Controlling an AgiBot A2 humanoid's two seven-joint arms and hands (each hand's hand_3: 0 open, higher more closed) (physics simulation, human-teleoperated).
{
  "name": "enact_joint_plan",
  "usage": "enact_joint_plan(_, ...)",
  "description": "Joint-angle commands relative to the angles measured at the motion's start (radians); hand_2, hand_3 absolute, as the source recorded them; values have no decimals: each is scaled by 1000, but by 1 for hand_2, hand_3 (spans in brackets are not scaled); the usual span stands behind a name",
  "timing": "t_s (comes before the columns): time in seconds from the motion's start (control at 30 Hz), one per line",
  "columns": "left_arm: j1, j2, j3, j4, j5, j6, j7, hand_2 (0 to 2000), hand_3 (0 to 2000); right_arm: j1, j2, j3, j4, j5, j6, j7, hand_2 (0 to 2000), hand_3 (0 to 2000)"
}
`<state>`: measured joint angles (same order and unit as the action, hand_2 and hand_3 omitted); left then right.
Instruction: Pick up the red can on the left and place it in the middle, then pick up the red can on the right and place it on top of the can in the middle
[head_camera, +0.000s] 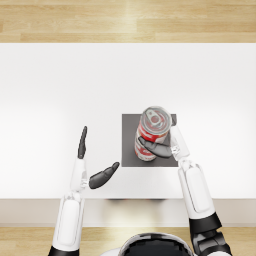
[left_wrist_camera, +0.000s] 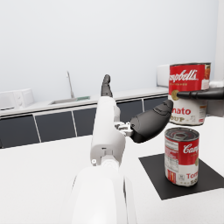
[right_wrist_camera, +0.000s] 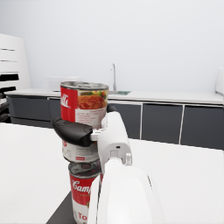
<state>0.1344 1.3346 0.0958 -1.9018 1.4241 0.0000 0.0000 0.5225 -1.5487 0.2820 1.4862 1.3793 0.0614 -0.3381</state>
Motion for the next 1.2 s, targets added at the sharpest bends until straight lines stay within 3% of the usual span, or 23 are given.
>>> enact_joint_plan(0.03, -2, 1, -7, -8, 0, 0, 0, 0, 0, 9, -5, -1, -31, 0, 1, 0, 2000, 1520)
enact_joint_plan(0.07, -5, 2, -8, -6, 0, 0, 0, 0, 0, 9, -6, 2, -42, 0, 1, 0, 639, 1193)
enact_joint_plan(0.1, -3, 4, -8, 0, 0, 0, 0, 0, 0, 11, -8, -3, -55, 0, 5, -3, 0, 867)
enact_joint_plan(0.17, -8, 6, -1, -3, 0, 0, 0, 0, 0, 6, -9, -1, -53, 0, -7, -8, 0, 213)
enact_joint_plan(0.2, -8, 7, -2, -3, 0, 0, 0, 0, 0, 5, -9, -1, -54, 0, -22, -9, 0, 0)
enact_joint_plan(0.4, -17, 14, -2, -2, 0, 0, 0, 0, 0, -7, -13, -3, -4, -1, -45, -10, 0, 0)
enact_joint_plan(0.57, -9, 25, 5, -16, 0, 0, 0, 0, 0, -11, -18, -20, 121, 0, -54, -11, 0, 0)
enact_joint_plan(0.6, -3, 28, 8, -14, 0, 0, 0, 0, 0, 11, 41, 29, 145, 0, -57, -11, 0, 0)
enact_joint_plan(0.63, -3, 30, 14, -20, 0, 0, 0, 0, 0, 2, -8, -14, 161, 0, -58, -11, 0, 0)
enact_joint_plan(0.87, 11, 46, 18, -40, 0, 0, 0, 0, 0, 24, -18, -62, 280, 0, -62, -11, 0, 0)
enact_joint_plan(0.9, 16, 49, 10, -51, 0, 0, 0, 0, 0, 176, 357, 251, 298, 0, -62, -11, 0, 0)
enact_joint_plan(0.93, 18, 51, 3, -61, 0, 0, 0, 0, 0, 51, 67, -14, 316, -1, -62, -11, 0, 0)
enact_joint_plan(1.2, 47, 61, -122, -130, 0, 0, 0, 0, 0, 5, 87, -192, 455, 0, -61, -11, 0, 0)
